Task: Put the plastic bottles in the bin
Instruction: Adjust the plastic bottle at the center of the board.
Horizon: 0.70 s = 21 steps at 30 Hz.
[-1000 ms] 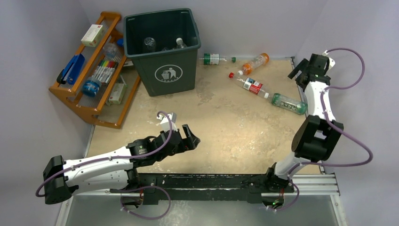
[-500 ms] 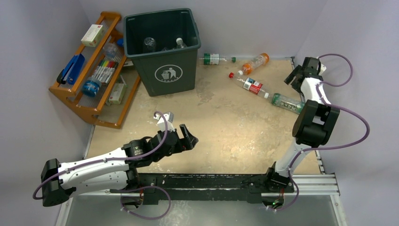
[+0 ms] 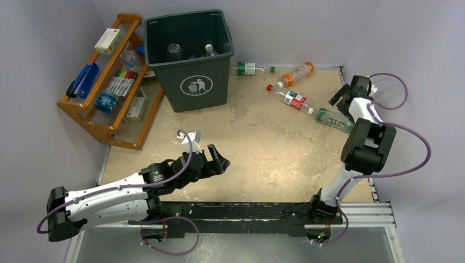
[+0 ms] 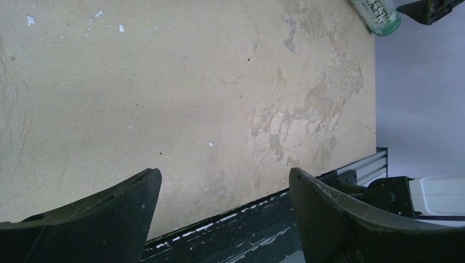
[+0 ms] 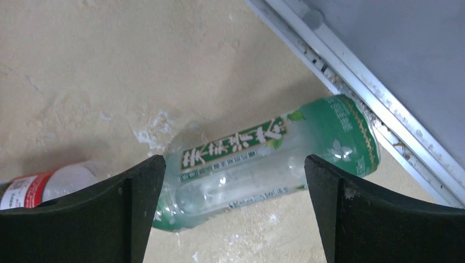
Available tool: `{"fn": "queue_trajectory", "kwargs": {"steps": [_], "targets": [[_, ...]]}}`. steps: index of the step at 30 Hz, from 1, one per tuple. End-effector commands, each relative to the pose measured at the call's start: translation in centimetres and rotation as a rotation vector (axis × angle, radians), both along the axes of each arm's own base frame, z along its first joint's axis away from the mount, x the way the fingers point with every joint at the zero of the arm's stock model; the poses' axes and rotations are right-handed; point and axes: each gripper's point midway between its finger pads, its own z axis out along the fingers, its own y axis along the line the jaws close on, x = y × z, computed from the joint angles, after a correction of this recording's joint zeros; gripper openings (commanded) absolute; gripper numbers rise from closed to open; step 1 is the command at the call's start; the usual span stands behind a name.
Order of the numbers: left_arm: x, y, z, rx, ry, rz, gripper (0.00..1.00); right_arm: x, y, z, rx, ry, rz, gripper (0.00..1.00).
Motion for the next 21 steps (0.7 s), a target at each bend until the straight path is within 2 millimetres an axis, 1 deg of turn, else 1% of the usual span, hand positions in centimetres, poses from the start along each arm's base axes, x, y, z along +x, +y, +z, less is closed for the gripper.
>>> {"fn": "queue_trajectory", "kwargs": {"steps": [1, 5, 10, 15, 17, 19, 20, 21], "targets": [[0.2, 0.1, 2.4, -0.049, -0.037, 0.008, 0.87, -0.9, 0.5, 1.4, 0.027, -0.050, -0.009, 1.00], [0.0, 0.3, 2.5, -0.055, -0.036, 0.008, 0.87, -1.7, 1.1, 1.6, 0.037, -0.065, 0.002, 1.00], [-0.2, 0.3, 2.6, -0.068, -0.031, 0.006, 0.87, -2.8, 2.0, 0.7, 0.065, -0.043, 0.018, 1.00], [-0.3, 0.3, 2.3, -0.079, -0.027, 0.006, 0.87, -4.8, 3.3, 1.5, 0.089, -0.074, 0.024, 1.00], [-0.3, 0.1, 2.0, -0.081, -0.023, 0.004, 0.87, -5.8, 3.4, 3.0, 0.063, -0.094, 0.015, 1.00], [-0.3, -0.1, 1.6, -0.082, -0.018, -0.002, 0.87, -6.4, 3.9, 5.9, 0.041, -0.170, 0.030, 1.00], [-0.4, -0.3, 1.4, -0.082, -0.014, -0.006, 0.87, -6.6, 3.7, 7.2, 0.015, -0.204, 0.026, 1.00], [-0.4, -0.5, 1.3, -0.084, -0.011, -0.009, 0.87, -6.7, 4.0, 8.2, 0.018, -0.226, 0.037, 1.00]]}}
